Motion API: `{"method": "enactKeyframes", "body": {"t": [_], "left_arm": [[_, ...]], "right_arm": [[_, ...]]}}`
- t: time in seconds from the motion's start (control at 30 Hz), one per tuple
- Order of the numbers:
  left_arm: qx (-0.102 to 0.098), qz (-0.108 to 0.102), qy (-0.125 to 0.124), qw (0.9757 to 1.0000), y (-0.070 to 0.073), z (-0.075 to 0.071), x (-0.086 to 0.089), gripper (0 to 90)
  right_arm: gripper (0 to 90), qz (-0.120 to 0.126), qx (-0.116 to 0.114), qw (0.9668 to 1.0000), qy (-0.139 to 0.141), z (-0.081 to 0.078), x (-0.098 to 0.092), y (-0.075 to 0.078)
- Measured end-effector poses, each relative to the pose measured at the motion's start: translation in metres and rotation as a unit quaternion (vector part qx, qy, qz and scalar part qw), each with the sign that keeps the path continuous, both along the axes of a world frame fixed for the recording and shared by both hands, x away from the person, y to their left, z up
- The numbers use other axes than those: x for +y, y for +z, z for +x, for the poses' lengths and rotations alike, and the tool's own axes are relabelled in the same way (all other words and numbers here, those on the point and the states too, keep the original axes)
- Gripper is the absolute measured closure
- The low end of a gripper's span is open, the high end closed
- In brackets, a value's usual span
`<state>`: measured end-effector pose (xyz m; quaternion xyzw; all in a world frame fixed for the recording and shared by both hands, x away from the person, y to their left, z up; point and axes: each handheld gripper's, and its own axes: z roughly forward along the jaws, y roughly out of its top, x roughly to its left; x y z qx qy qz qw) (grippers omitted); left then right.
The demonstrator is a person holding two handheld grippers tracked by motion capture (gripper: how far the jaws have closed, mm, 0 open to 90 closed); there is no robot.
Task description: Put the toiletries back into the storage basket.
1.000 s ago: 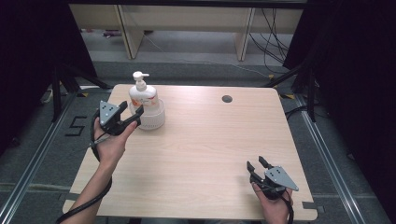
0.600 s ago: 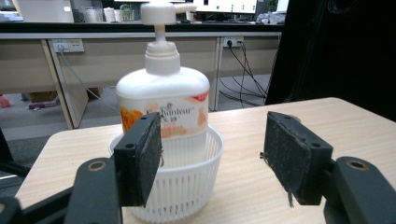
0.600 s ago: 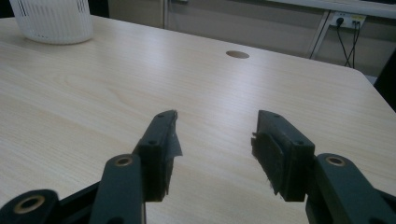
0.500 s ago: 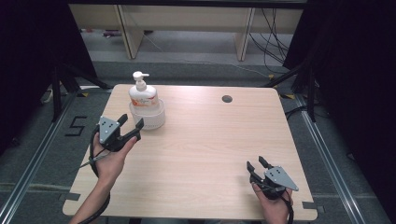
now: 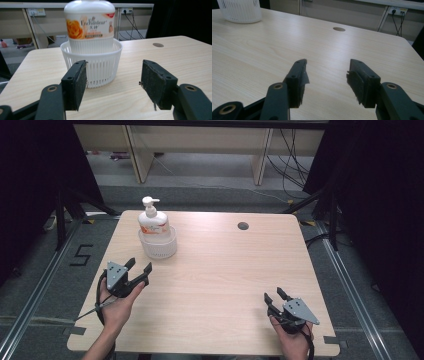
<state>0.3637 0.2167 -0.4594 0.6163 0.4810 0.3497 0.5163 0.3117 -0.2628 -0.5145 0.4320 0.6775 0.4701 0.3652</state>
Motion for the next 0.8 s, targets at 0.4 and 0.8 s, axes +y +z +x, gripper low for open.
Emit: {"method": "enactKeyframes", "body": {"t": [0.4,0.8], "left_arm": [[0.011,0.008,0.001,0.9999,-0.039,-0.005,0.009,36.9],[0.014,0.004,0.007,0.9999,-0.064,-0.006,0.013,36.5]], "right_arm": [[49.1,0.003,-0.004,1.0,0.002,0.001,0.0,0.0],[49.0,0.015,0.009,0.9998,0.004,0.0,0.001,0.0]]}}
